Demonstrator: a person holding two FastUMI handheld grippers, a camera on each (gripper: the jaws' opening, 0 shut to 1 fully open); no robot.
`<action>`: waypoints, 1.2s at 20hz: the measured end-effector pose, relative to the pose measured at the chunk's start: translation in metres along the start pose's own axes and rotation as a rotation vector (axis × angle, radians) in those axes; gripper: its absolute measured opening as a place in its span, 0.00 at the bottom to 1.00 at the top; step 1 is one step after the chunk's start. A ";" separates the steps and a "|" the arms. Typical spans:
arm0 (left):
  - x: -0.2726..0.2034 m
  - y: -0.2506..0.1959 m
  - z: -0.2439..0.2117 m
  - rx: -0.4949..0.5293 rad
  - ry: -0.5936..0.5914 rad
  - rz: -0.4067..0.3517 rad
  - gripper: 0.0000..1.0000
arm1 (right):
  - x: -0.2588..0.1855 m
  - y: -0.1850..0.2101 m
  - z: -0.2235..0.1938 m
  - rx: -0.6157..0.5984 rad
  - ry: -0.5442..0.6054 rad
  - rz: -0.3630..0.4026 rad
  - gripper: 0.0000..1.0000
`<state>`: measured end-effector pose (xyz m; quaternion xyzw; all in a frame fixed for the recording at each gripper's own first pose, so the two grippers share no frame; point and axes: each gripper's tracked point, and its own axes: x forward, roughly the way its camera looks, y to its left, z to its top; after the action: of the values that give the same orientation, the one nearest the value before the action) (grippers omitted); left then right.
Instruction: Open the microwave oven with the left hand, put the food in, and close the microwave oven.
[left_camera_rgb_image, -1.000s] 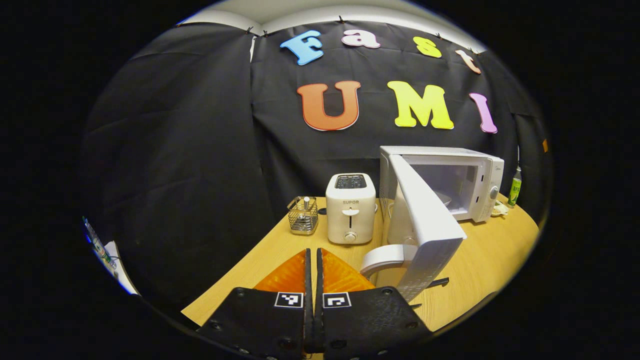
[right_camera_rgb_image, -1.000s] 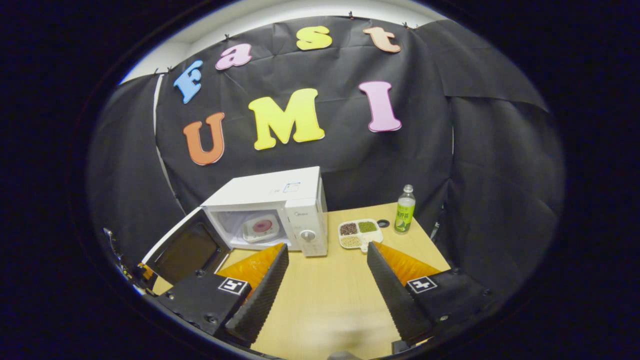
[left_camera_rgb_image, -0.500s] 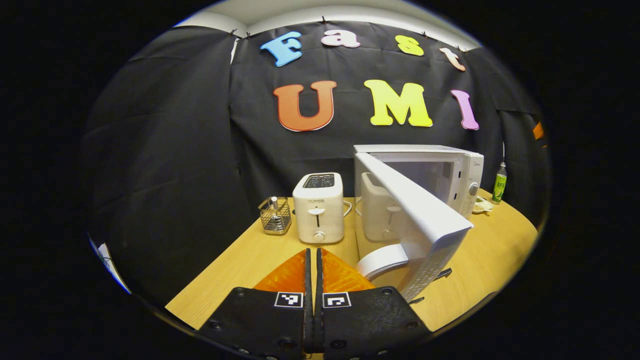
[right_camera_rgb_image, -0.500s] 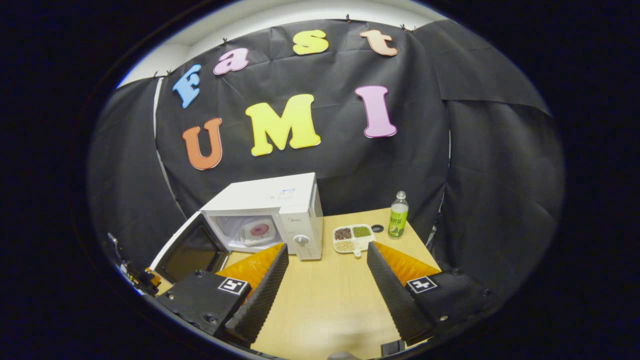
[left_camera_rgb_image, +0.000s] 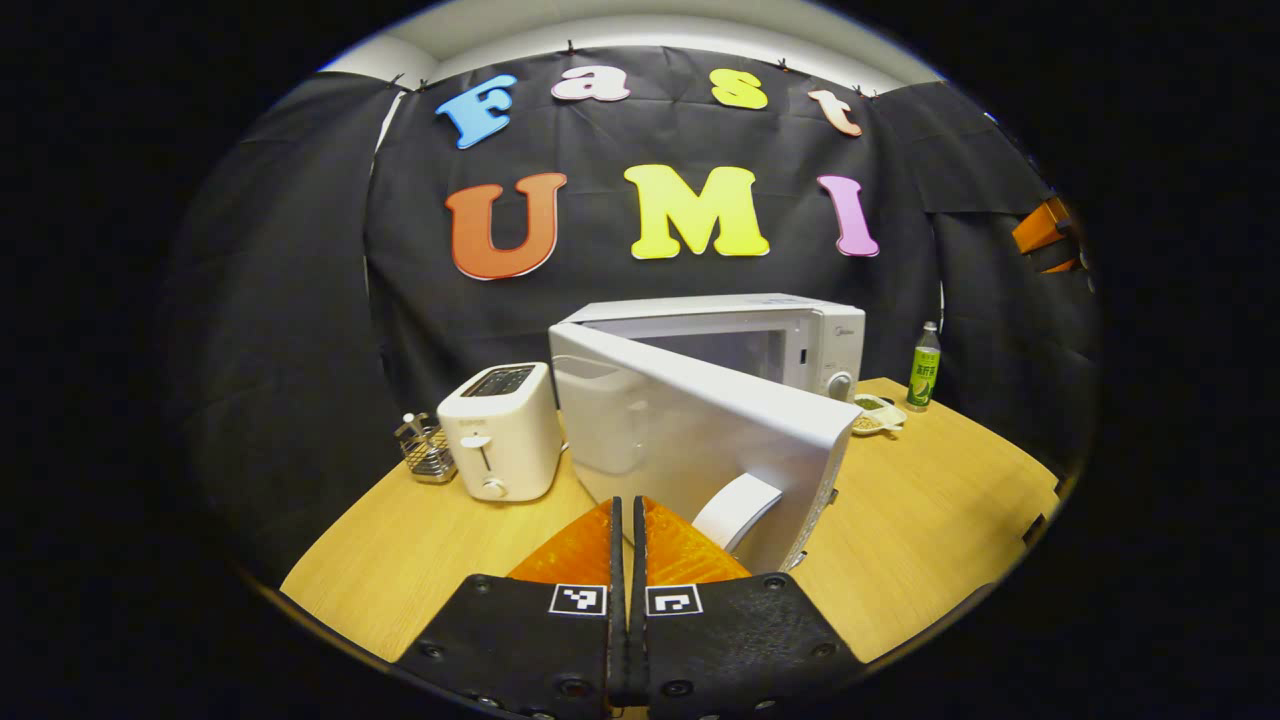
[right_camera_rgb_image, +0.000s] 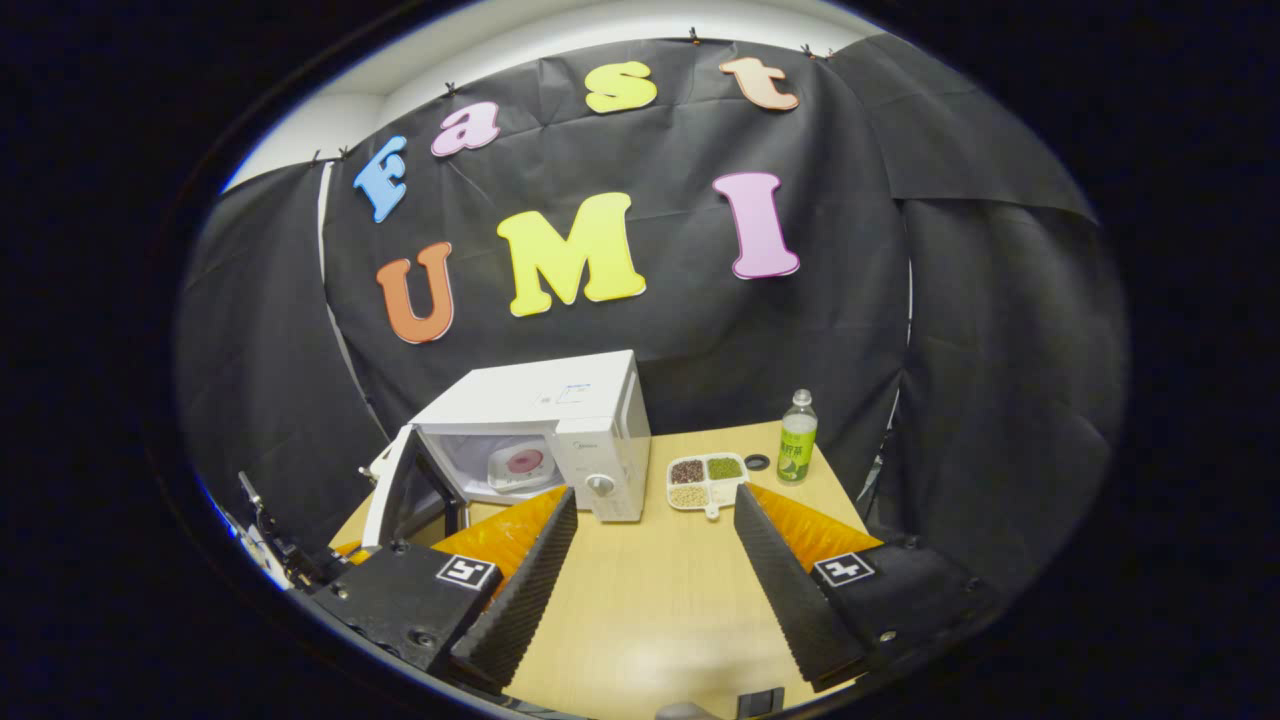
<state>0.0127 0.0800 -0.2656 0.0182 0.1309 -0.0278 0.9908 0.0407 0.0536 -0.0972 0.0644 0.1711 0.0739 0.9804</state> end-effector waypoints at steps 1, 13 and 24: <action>0.004 -0.013 0.003 0.005 -0.006 -0.021 0.00 | 0.000 -0.004 0.001 0.003 0.001 0.002 0.91; 0.070 -0.107 0.036 0.018 -0.033 -0.139 0.00 | -0.005 -0.045 0.005 0.032 0.002 -0.029 1.00; 0.136 -0.136 0.054 0.032 -0.040 -0.162 0.00 | 0.001 -0.073 0.002 0.079 0.009 -0.086 0.91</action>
<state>0.1497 -0.0649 -0.2531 0.0227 0.1119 -0.1101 0.9873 0.0512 -0.0179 -0.1065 0.0954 0.1809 0.0250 0.9785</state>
